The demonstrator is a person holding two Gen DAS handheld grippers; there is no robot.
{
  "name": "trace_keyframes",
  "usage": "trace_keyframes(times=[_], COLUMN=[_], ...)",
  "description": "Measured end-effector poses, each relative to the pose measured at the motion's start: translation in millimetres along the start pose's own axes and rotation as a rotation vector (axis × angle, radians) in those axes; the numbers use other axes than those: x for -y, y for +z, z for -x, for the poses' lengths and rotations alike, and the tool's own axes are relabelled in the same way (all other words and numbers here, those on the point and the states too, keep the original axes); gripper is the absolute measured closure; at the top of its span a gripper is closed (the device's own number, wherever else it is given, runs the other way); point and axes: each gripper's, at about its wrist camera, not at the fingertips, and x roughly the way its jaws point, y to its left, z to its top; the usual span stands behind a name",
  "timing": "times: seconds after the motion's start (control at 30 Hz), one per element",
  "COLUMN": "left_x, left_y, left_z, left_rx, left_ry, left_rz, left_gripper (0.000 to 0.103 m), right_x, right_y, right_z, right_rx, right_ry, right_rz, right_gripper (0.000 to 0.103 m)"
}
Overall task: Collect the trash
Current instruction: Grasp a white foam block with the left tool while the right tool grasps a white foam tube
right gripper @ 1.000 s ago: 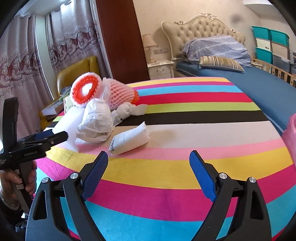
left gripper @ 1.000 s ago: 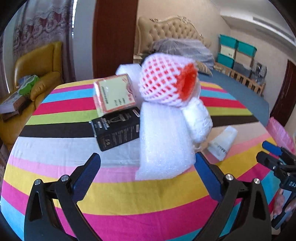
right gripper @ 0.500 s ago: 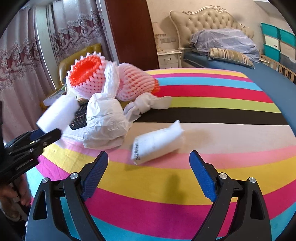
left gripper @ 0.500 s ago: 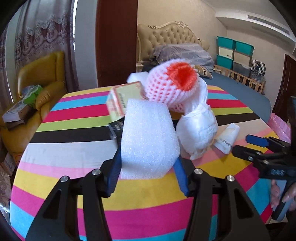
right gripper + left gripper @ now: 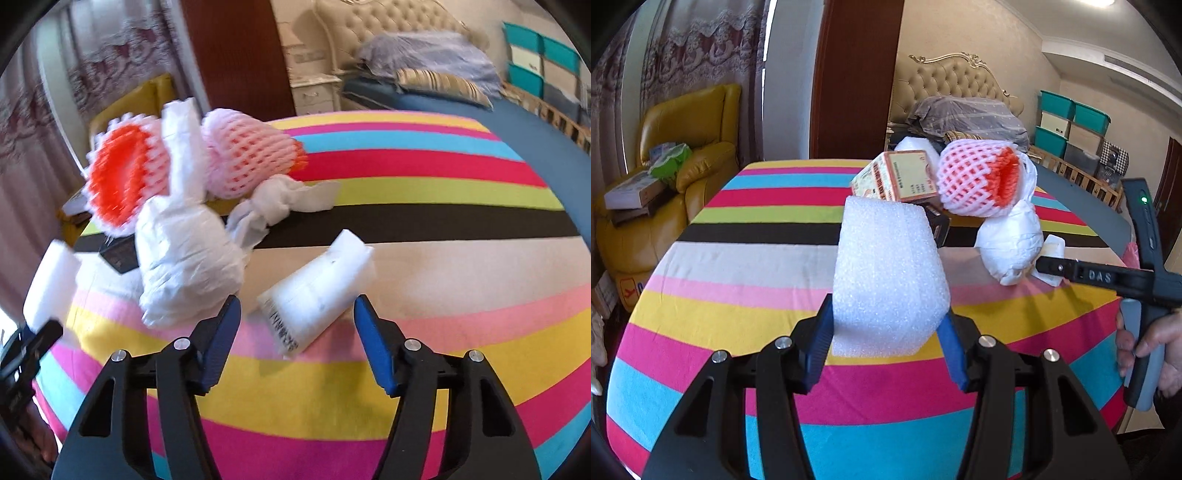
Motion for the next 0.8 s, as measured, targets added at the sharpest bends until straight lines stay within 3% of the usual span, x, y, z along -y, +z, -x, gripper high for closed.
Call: trace_keyframes(times=[0.07, 0.13, 0.27, 0.33, 0.4, 0.57, 0.67, 0.8], left_x=[-1.9, -3.1, -1.4, -3.3, -3.8, -1.4, -0.9, -0.8], left_y=[-2.0, -3.5, -4.7, -5.0, -7.0, -10.2, -9.8, -10.5], left_z=[0.6, 2.4, 3.5, 2.8, 1.8, 0.6, 0.8, -1.4], left_rx=[-0.003, -0.003, 0.001, -0.003, -0.010, -0.021, -0.021, -0.024], left_ry=[-0.006, -0.013, -0.020, -0.023, -0.023, -0.019, -0.022, -0.017], left_rz=[0.006, 0.010, 0.009, 0.013, 0.016, 0.007, 0.006, 0.003], left_gripper=[0.052, 0.052, 0.052, 0.052, 0.052, 0.052, 0.051, 0.050], right_x=[-0.8, -4.2, -4.1, -5.3, -1.2, 3.6, 7.0, 9.4], right_y=[3.3, 6.6, 6.3, 4.3, 1.6, -1.8, 0.0, 4.1], right_z=[-5.3, -11.4, -12.9, -11.5, -8.7, -2.5, -1.7, -2.2], right_rx=[-0.004, -0.014, -0.022, -0.019, -0.018, -0.025, -0.026, -0.010], right_ry=[-0.032, -0.063, -0.066, -0.082, -0.066, -0.040, -0.016, -0.037], right_rz=[0.005, 0.036, 0.059, 0.083, 0.073, 0.051, 0.014, 0.001], right_gripper=[0.042, 0.051, 0.058, 0.079, 0.080, 0.077, 0.050, 0.047])
